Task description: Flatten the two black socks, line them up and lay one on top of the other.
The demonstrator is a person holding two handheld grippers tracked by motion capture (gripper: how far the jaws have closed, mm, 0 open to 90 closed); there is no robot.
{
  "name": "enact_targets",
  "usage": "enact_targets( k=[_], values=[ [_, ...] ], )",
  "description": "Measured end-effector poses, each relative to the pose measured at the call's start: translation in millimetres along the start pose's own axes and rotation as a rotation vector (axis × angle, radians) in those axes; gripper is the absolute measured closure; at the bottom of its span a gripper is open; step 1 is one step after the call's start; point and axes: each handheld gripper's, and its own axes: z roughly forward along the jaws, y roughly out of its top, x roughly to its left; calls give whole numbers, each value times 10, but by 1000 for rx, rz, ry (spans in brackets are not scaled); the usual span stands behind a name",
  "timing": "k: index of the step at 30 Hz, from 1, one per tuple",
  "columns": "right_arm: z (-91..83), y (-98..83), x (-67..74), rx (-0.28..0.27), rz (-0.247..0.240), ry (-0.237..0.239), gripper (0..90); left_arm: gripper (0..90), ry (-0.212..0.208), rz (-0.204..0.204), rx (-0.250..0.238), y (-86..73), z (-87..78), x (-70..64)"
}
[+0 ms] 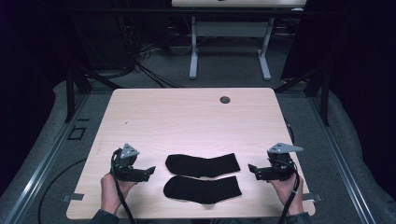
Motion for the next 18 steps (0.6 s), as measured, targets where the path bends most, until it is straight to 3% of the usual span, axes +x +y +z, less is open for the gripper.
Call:
enact_targets(
  k=[9,18],
  values=[
    [-104,-264,-185,13,41,-56,17,84,51,-62,11,-320,-39,136],
    [19,-567,-304,60,74,-101,0,41,105,-97,35,-593,95,228]
  ],
)
